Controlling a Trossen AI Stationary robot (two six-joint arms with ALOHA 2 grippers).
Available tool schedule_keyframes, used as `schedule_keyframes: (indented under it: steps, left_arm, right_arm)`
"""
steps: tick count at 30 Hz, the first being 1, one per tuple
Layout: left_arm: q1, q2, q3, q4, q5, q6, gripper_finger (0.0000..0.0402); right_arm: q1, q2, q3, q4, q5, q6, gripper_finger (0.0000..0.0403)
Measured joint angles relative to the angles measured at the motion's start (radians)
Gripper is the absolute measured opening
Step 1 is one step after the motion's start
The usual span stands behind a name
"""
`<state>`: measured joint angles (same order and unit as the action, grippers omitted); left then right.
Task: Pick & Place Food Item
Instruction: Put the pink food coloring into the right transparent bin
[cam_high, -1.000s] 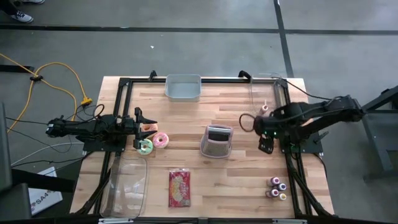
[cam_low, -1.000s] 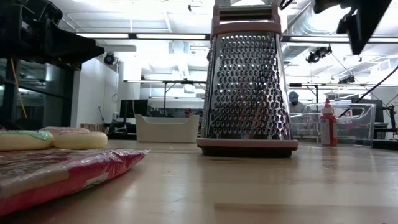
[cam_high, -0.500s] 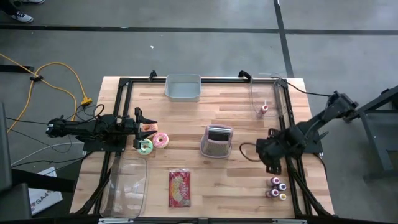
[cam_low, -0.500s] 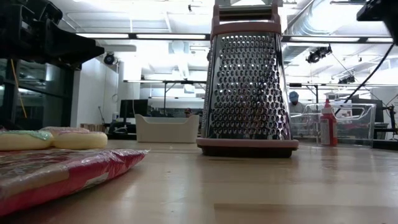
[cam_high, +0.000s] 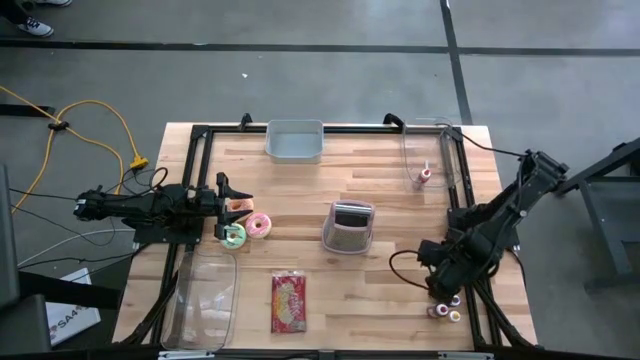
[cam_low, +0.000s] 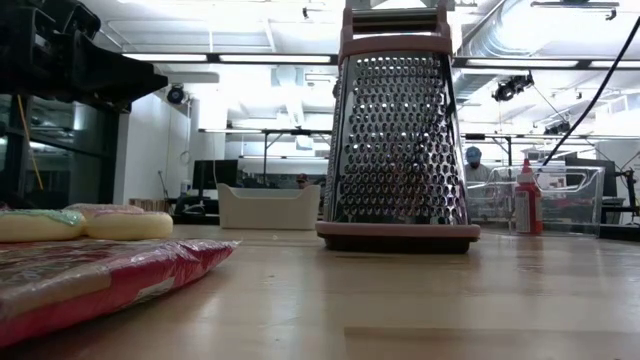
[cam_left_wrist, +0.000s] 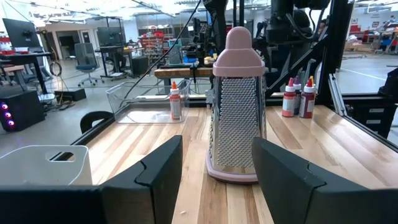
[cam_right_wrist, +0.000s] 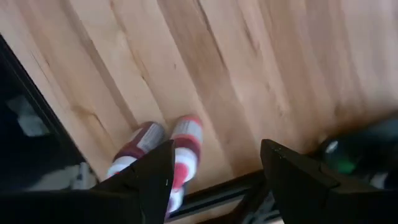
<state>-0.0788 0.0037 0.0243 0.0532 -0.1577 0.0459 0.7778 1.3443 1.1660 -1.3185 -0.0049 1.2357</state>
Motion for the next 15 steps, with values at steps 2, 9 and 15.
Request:
schedule_keyframes:
  steps: [2, 9, 15]
  left_arm:
    - [0.000, 0.000, 0.000, 0.000, 0.000, 0.000, 0.0188]
    - [0.000, 0.000, 0.000, 0.000, 0.000, 0.000, 0.0188]
    - [0.000, 0.000, 0.000, 0.000, 0.000, 0.000, 0.0188]
  right_arm:
    - [0.013, 0.011, 0.000, 0.000, -0.017, 0.086, 0.0227]
    - [0.058, 0.051, 0.000, -0.001, -0.086, 0.327, 0.0227]
    - [0.087, 0.088, 0.000, 0.022, -0.153, 0.462, 0.0227]
